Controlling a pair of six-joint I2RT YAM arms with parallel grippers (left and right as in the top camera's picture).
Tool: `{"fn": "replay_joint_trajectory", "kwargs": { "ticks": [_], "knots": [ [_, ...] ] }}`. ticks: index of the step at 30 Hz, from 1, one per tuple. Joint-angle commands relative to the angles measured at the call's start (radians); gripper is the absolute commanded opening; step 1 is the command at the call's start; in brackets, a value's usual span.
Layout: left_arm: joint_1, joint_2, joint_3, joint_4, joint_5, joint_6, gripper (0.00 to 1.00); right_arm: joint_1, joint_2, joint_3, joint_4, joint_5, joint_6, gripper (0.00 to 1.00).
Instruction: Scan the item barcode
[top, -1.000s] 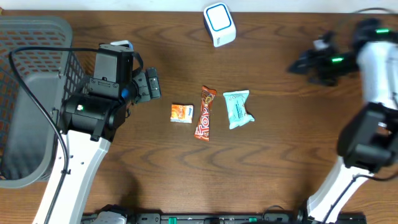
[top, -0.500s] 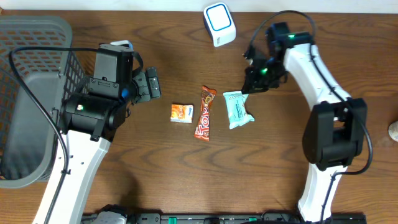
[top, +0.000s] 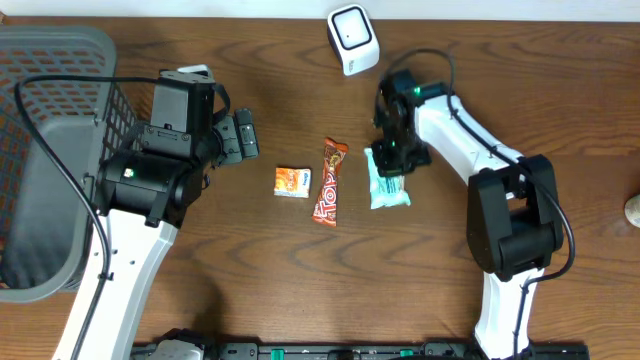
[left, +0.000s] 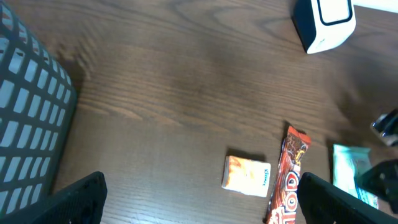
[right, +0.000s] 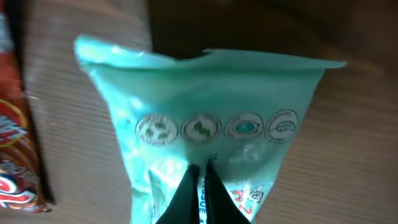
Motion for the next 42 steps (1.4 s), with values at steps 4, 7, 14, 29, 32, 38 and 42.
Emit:
{"fn": "replay_joint_trajectory", "kwargs": {
  "ticks": [4,7,14,29,32,38,42],
  "knots": [
    [0.003,0.000,0.002,0.000,-0.010,0.017,0.98,0.009,0.009,-0.061,-0.029,0.000,0.028,0.01],
    [0.003,0.000,0.002,0.000,-0.010,0.017,0.98,0.008,0.009,0.007,-0.086,-0.103,-0.021,0.01],
    [0.003,0.000,0.002,0.000,-0.010,0.017,0.98,0.000,0.009,0.283,-0.283,-0.148,-0.037,0.06],
    [0.003,0.000,0.002,0.000,-0.010,0.017,0.98,0.032,0.009,0.346,-0.321,0.017,-0.089,0.51],
    [0.003,0.000,0.002,0.000,-0.010,0.017,0.98,0.054,0.009,0.346,-0.322,0.119,-0.089,0.54],
    [0.003,0.000,0.002,0.000,-0.010,0.017,0.98,0.104,0.009,0.340,-0.328,0.241,-0.089,0.58],
    [0.003,0.000,0.001,0.000,-0.010,0.017,0.98,0.113,0.009,0.338,-0.358,0.296,-0.089,0.62]
  ]
}}
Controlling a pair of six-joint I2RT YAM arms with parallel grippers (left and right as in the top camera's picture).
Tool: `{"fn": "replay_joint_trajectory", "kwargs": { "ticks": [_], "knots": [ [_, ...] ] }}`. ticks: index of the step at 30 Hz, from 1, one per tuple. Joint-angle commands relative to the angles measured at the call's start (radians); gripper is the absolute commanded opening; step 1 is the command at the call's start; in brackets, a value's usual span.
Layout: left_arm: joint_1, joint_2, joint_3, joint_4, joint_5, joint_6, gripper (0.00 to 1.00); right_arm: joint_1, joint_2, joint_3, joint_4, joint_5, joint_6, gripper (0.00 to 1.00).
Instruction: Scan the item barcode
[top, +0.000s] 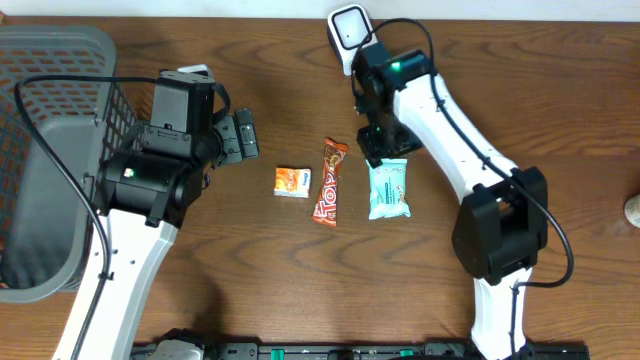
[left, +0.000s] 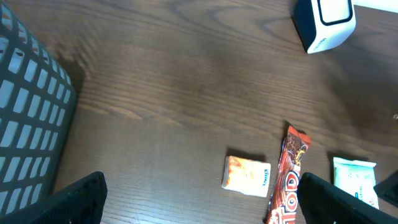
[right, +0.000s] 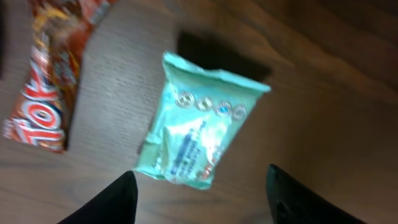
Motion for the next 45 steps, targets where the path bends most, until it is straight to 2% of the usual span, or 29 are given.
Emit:
{"fn": "replay_joint_trajectory", "kwargs": {
  "ticks": [1,6,9,12,18,22,30,36,45],
  "knots": [
    [0.003,0.000,0.002,0.000,-0.009,0.017,0.98,0.003,-0.006,-0.006,-0.002,0.085,-0.008,0.63],
    [0.003,0.000,0.002,0.000,-0.009,0.017,0.98,0.009,-0.006,-0.006,0.006,0.096,-0.008,0.64],
    [0.003,0.000,0.002,0.000,-0.009,0.017,0.98,0.021,-0.006,-0.006,-0.006,0.101,-0.003,0.78],
    [0.003,0.000,0.002,0.015,-0.009,0.016,0.98,0.050,-0.006,-0.006,-0.031,0.142,0.006,0.87],
    [0.003,-0.001,0.002,0.027,-0.029,0.018,0.98,0.130,-0.006,-0.012,-0.065,0.310,0.068,0.88],
    [0.020,-0.039,0.004,0.040,-0.101,0.017,0.98,0.166,-0.006,-0.044,-0.068,0.319,0.069,0.88],
    [0.077,-0.226,0.006,0.064,-0.169,0.017,0.98,0.227,-0.006,-0.175,-0.080,0.315,0.148,0.86],
    [0.077,-0.319,0.006,0.056,-0.260,0.017,0.98,0.297,-0.006,-0.317,0.005,0.328,0.151,0.86],
    [0.077,-0.348,0.006,0.022,-0.268,0.016,0.98,0.381,-0.006,-0.504,0.207,0.485,0.161,0.85]
  ]
}}
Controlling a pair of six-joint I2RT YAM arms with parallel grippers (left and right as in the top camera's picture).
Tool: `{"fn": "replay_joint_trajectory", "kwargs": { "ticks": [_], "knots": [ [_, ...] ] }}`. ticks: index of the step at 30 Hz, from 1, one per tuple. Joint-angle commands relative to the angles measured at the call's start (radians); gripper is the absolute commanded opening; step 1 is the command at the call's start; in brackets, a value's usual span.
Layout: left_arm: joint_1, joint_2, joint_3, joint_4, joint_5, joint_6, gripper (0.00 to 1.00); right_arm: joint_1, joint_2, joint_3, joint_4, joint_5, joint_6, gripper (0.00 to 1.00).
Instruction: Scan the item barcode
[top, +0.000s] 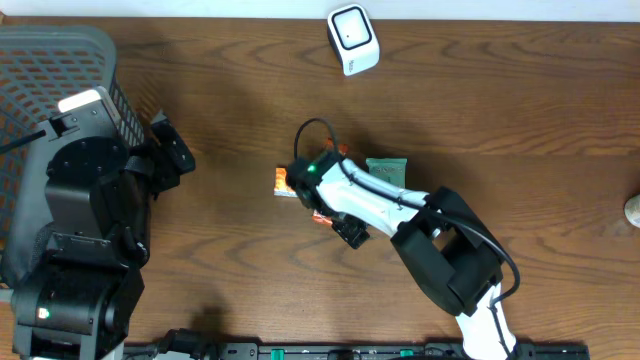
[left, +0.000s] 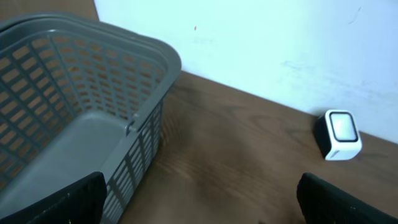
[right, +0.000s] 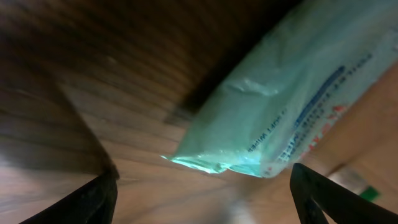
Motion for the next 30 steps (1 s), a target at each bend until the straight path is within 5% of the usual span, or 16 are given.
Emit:
{"fn": "replay_joint_trajectory", "kwargs": {
  "ticks": [1,10,12,15,22,30],
  "knots": [
    [0.005,-0.002,0.006,-0.026,-0.027,0.016,0.98,0.011,-0.006,-0.062,0.052,0.117,0.025,0.84],
    [0.005,-0.002,0.006,-0.048,-0.027,0.016,0.98,0.006,-0.006,-0.138,0.187,0.149,-0.066,0.72],
    [0.005,-0.002,0.006,-0.050,-0.027,0.016,0.98,0.007,-0.006,-0.140,0.224,0.149,-0.101,0.61],
    [0.005,-0.002,0.006,-0.059,-0.027,0.017,0.98,0.007,-0.006,-0.141,0.260,0.149,-0.108,0.30],
    [0.005,-0.002,0.006,-0.111,-0.027,0.017,0.98,-0.001,-0.006,-0.141,0.271,0.149,-0.097,0.01],
    [0.005,-0.002,0.006,-0.126,-0.027,0.017,0.98,0.011,-0.041,-0.068,0.130,0.026,-0.027,0.01]
  ]
}}
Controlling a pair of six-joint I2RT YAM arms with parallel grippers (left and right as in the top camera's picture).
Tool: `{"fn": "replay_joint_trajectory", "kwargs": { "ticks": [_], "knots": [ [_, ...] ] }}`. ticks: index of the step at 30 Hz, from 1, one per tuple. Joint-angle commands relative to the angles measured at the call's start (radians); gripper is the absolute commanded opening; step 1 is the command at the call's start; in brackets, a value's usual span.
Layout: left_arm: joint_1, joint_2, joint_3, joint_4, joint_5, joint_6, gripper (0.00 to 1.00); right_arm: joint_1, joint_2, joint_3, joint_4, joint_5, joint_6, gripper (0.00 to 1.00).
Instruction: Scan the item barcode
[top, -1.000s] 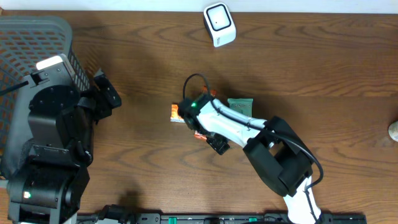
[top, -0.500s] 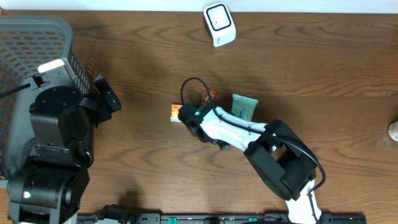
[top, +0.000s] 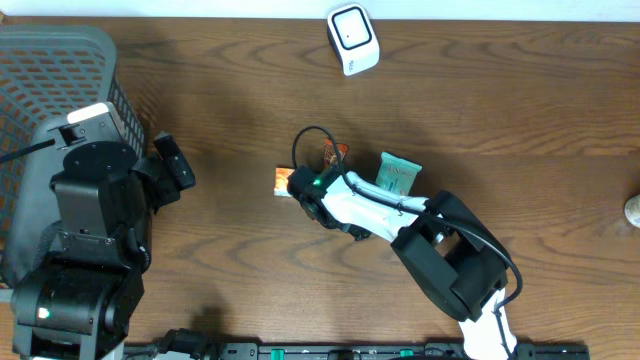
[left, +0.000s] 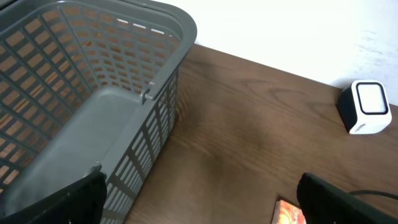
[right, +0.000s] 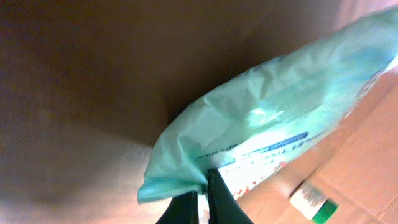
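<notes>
My right gripper (right: 200, 198) is shut on the lower edge of the teal packet (right: 273, 118), which looks lifted and tilted. In the overhead view the packet (top: 398, 172) peeks out behind the right arm, which reaches low across the middle of the table. The white scanner (top: 350, 38) stands at the table's far edge, also seen as the scanner (left: 369, 106) in the left wrist view. My left gripper (left: 208, 205) is open with nothing in it, beside the basket.
A grey basket (top: 40, 60) fills the left side, next to the left arm. A small orange packet (top: 285, 180) lies left of the right arm's wrist. A red bar (top: 334, 152) is mostly hidden under that arm.
My right gripper was open with the teal packet ahead of its fingers. It is now shut on the packet's edge. The packet has tilted and shifted slightly right. The left arm has barely moved.
First my right gripper was shut on the teal packet lying right of the red bar. Then it hung open above it, the packet flat on the table. Later the left arm was back by the basket and the right gripper open low by the packet, now pinching it.
</notes>
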Motion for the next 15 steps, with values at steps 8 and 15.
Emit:
{"fn": "replay_joint_trajectory", "kwargs": {
  "ticks": [8,15],
  "knots": [
    [0.005,-0.002,0.006,-0.003,-0.010,0.017,0.98,-0.076,-0.220,0.140,-0.094,-0.652,-0.050,0.01],
    [0.005,-0.002,0.006,-0.003,-0.010,0.017,0.98,-0.222,-0.344,0.140,-0.161,-0.793,-0.041,0.03]
  ]
}}
